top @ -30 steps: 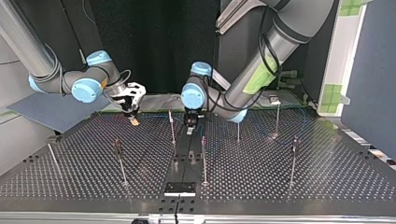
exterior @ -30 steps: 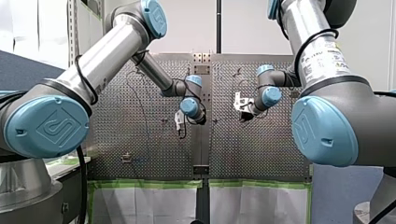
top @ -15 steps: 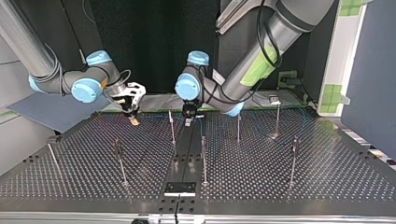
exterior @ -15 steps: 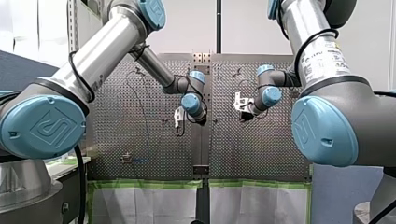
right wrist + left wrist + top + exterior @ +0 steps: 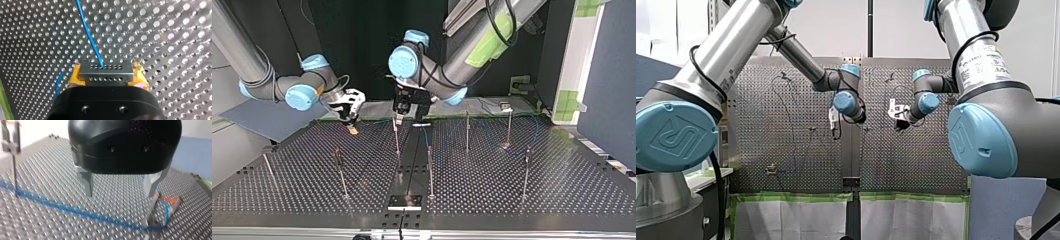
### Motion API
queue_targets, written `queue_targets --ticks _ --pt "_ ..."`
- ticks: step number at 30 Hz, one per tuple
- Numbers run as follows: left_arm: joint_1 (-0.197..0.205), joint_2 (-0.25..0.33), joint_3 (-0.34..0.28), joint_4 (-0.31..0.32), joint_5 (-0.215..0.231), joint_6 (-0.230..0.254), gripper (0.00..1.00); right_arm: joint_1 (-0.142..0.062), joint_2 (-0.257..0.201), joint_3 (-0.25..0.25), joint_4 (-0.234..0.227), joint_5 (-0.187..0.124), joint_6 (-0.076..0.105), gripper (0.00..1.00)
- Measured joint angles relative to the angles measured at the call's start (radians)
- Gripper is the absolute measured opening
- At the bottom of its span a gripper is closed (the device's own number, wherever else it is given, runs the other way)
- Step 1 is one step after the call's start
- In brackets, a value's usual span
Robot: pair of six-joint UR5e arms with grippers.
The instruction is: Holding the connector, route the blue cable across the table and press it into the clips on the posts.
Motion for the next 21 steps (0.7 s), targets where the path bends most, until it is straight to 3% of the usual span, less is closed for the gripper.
queue_targets --ticks 5,10,21 --pt "-0.040 0.013 -0.041 0.036 -0.016 -0.031 1.00 -0.013 -0.002 0.000 0.005 0.000 0.000 0.00" --pt "-0.080 0.012 -0.072 0.033 -0.024 -0.040 1.00 -0.028 -0.014 -0.001 0.013 0.000 0.000 0.00" --pt "-0.123 -0.044 -0.004 -0.030 -0.030 -0.048 1.00 -0.054 -0.049 0.000 0.015 -0.009 0.013 0.00"
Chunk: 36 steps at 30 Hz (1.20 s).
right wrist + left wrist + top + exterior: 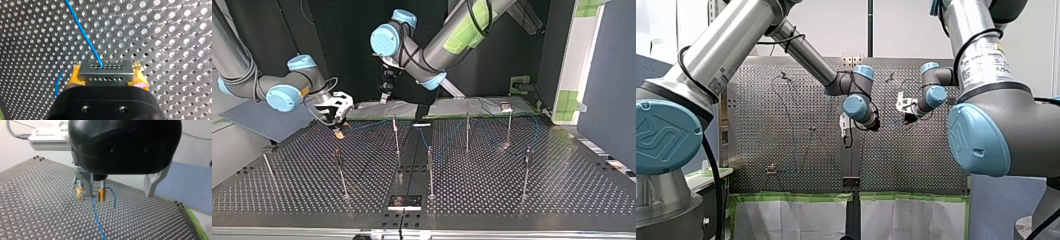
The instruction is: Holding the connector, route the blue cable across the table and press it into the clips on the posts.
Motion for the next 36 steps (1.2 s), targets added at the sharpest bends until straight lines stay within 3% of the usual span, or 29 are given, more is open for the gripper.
queue_targets --ticks 8,17,25,36 --pt "-0.029 -0.077 0.077 -0.069 -0.031 -0.041 1.00 -0.002 0.000 0.000 -0.002 -0.024 0.004 0.00" --pt "-0.017 -0.158 0.158 -0.081 -0.048 -0.056 1.00 -0.003 0.000 0.000 -0.005 -0.036 0.005 0.00" --pt "-0.022 -0.215 0.228 -0.068 -0.067 -0.074 1.00 -0.003 0.002 0.000 -0.009 -0.035 0.009 0.00" --pt "-0.027 -0.239 0.330 0.000 -0.160 -0.097 1.00 -0.003 0.004 0.000 -0.010 -0.036 0.010 0.00"
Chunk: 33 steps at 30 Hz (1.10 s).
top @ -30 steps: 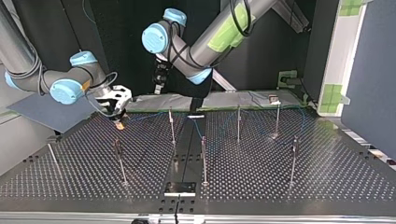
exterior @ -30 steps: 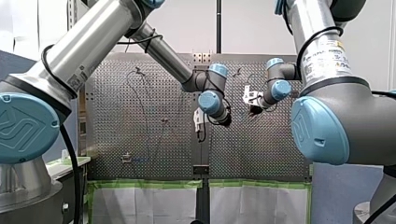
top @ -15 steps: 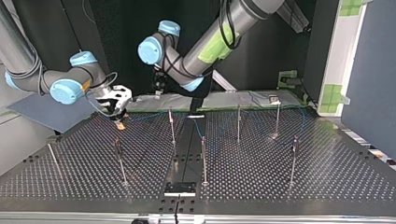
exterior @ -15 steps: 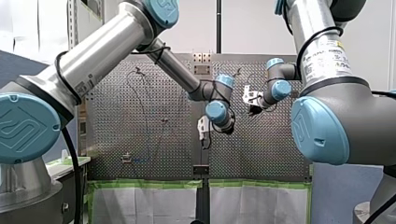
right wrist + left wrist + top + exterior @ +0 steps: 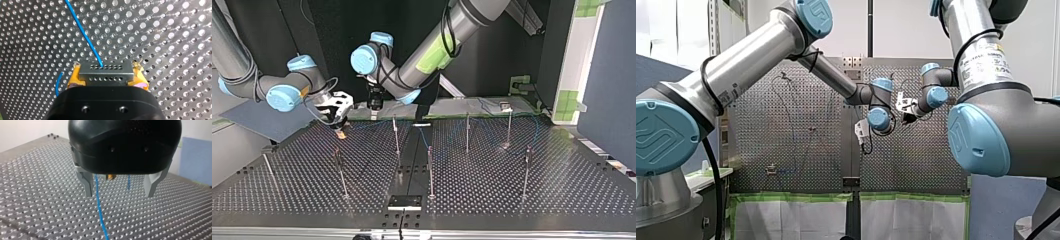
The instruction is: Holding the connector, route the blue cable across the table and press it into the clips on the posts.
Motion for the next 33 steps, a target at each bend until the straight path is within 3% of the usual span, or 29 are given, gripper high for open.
queue_targets --ticks 11,20,28,33 --pt "0.010 -0.066 0.018 0.043 -0.036 -0.032 1.00 0.000 0.001 0.000 0.000 -0.002 0.001 0.00" --pt "-0.020 -0.069 0.032 0.066 -0.110 -0.037 1.00 -0.004 0.002 0.000 0.000 -0.002 0.001 0.00" --pt "-0.034 -0.069 0.034 0.090 -0.122 -0.046 1.00 -0.006 0.003 0.000 0.000 -0.002 0.001 0.00" --pt "-0.036 -0.069 0.055 0.118 -0.154 -0.047 1.00 -0.006 0.003 0.000 0.000 -0.002 0.001 0.00"
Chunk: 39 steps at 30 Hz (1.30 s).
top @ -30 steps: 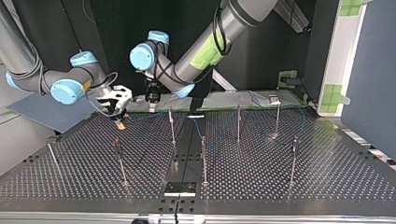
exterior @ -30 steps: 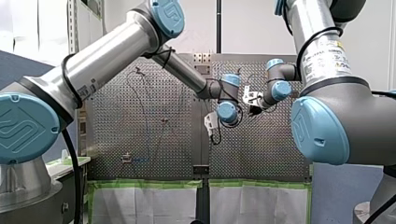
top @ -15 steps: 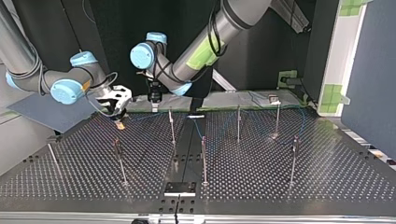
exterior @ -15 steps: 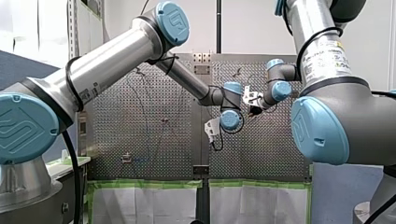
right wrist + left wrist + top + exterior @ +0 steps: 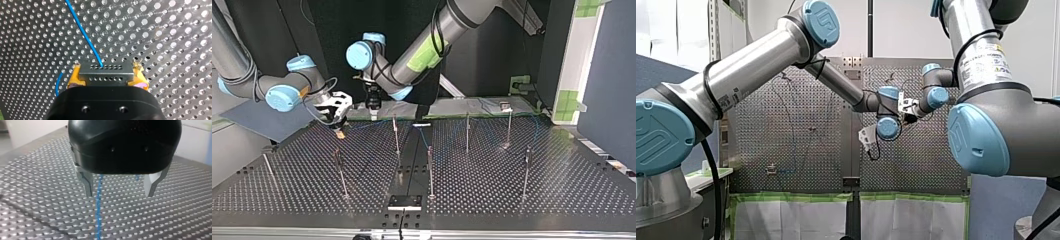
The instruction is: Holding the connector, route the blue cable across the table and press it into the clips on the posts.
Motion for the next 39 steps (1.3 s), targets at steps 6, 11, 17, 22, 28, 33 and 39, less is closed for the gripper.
queue_targets --ticks 6,11,17,22,28,33,39 --pt "0.011 -0.001 0.033 -0.003 -0.019 0.002 1.00 0.000 0.000 0.000 -0.001 -0.003 0.000 0.00" --pt "0.020 -0.022 0.066 -0.021 -0.003 0.001 1.00 0.000 0.000 0.000 -0.001 -0.011 0.000 0.00" --pt "0.030 -0.074 0.120 -0.073 -0.007 -0.020 1.00 0.001 0.000 0.000 -0.001 -0.018 0.000 0.00" --pt "0.039 -0.119 0.164 -0.118 -0.012 -0.026 1.00 0.000 0.000 0.000 -0.002 -0.023 0.000 0.00" --pt "0.034 -0.157 0.223 -0.176 -0.013 -0.036 1.00 0.000 0.000 0.000 -0.004 -0.027 0.001 0.00" --pt "0.029 -0.162 0.277 -0.204 -0.013 -0.041 1.00 0.000 0.000 0.000 -0.004 -0.028 0.001 0.00" --pt "0.028 -0.162 0.297 -0.209 -0.015 -0.040 0.57 0.000 0.000 0.000 -0.004 -0.028 0.002 0.00"
